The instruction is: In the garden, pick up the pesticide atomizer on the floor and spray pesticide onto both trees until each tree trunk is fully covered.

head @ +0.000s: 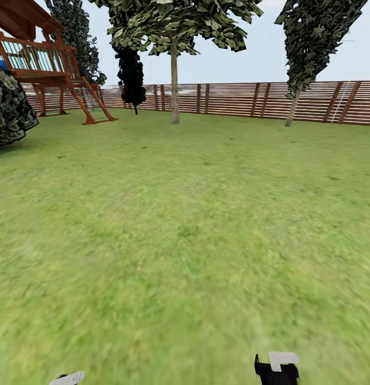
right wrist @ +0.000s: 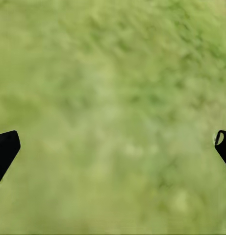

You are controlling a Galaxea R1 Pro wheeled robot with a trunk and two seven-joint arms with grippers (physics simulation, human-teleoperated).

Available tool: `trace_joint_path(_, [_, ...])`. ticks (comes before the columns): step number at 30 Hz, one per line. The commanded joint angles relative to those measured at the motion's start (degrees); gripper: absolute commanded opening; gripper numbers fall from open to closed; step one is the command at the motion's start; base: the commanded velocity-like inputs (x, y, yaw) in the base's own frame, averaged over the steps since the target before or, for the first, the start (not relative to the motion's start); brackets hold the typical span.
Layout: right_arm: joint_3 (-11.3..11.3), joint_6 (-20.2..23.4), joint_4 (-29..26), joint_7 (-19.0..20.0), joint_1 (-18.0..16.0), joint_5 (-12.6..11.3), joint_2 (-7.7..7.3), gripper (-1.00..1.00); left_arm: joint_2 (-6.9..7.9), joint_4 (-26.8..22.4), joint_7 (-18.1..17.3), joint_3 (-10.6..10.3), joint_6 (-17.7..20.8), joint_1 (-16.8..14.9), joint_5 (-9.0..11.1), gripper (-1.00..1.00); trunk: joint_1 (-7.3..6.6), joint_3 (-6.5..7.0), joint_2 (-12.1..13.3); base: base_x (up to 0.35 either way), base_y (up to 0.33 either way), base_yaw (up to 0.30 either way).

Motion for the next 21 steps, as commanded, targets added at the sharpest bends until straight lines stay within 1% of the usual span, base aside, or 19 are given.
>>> trace_joint_path(1, [-0.45, -0.16, 0.07, -0.20, -0.04, 0.58, 0.03, 1.00, 0.00, 0.03, -0.08, 0.04, -0.16, -0.03, 0.12, -1.00, 0.03, -0.05, -0.02, 0.338, 0.000, 0.000])
trace_joint_path(8, [-0.41, -0.13, 0.14, -0.22, -0.04, 0.45, 0.41, 1.00, 0.00, 0.03, -0.08, 0.04, -0.16, -0.03, 0.12, -1.00, 0.03, -0.05, -0.02, 0.338, 0.000, 0.000])
trace_joint_path(12, [-0.44, 0.03, 0.46, -0.21, 0.09, 0.44, 0.37, 1.00, 0.00, 0.03, -0.08, 0.04, -0.16, -0.03, 0.12, -1.00, 0.03, -0.05, -0.02, 0.338, 0.000, 0.000])
trace_joint_path(17, [-0.45, 0.18, 0.59, -0.21, 2.62, 0.44, 0.36, 1.00, -0.05, 0.04, -0.08, 0.04, -0.16, -0.03, 0.13, -1.00, 0.03, -0.05, -0.02, 0.338, 0.000, 0.000])
trace_joint_path(21, [-0.45, 0.19, 0.60, -0.21, 3.29, 0.44, 0.36, 1.00, -0.05, 0.03, -0.08, 0.04, -0.17, -0.03, 0.12, -1.00, 0.03, -0.05, -0.02, 0.338, 0.000, 0.000])
